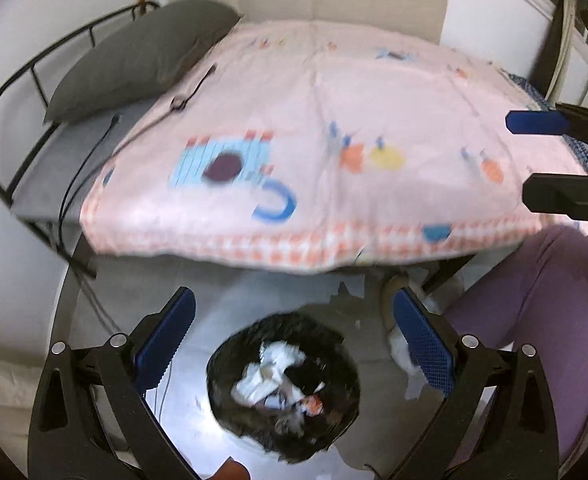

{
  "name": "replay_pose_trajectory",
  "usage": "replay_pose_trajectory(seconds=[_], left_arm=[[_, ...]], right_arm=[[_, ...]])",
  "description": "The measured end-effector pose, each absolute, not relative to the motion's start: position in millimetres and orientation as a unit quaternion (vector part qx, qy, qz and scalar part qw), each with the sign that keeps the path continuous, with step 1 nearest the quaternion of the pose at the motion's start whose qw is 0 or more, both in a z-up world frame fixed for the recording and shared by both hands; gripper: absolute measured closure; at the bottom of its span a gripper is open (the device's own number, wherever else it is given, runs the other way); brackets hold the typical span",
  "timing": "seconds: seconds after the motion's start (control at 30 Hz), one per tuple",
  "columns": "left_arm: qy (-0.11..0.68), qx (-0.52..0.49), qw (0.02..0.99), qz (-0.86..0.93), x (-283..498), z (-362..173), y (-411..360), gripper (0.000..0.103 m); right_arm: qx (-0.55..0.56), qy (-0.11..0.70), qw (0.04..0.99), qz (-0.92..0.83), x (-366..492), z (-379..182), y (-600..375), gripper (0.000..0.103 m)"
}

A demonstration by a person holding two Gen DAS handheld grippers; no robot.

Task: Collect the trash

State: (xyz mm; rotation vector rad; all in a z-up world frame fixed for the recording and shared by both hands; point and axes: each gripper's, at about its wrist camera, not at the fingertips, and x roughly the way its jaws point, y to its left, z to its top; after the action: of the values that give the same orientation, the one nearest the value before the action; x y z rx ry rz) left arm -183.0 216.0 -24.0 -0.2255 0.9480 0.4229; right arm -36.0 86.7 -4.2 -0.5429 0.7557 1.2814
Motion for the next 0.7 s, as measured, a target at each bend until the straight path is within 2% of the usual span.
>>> replay_pose_trajectory(seconds=[0.37,0.7], left_arm=[[0.405,-0.074,0.898,0.158,-107.0,29.2,176.5,0.006],[0.367,-0.062,0.923,0.091,-46.9,51.3,129.3,0.006]], right_arm=[[-0.191,0.307,0.767,0.530,21.0,47.5,4.6,0.009],[-0.148,0.295,0.816,0.475,68.7,57.7,-79.6,0.008]])
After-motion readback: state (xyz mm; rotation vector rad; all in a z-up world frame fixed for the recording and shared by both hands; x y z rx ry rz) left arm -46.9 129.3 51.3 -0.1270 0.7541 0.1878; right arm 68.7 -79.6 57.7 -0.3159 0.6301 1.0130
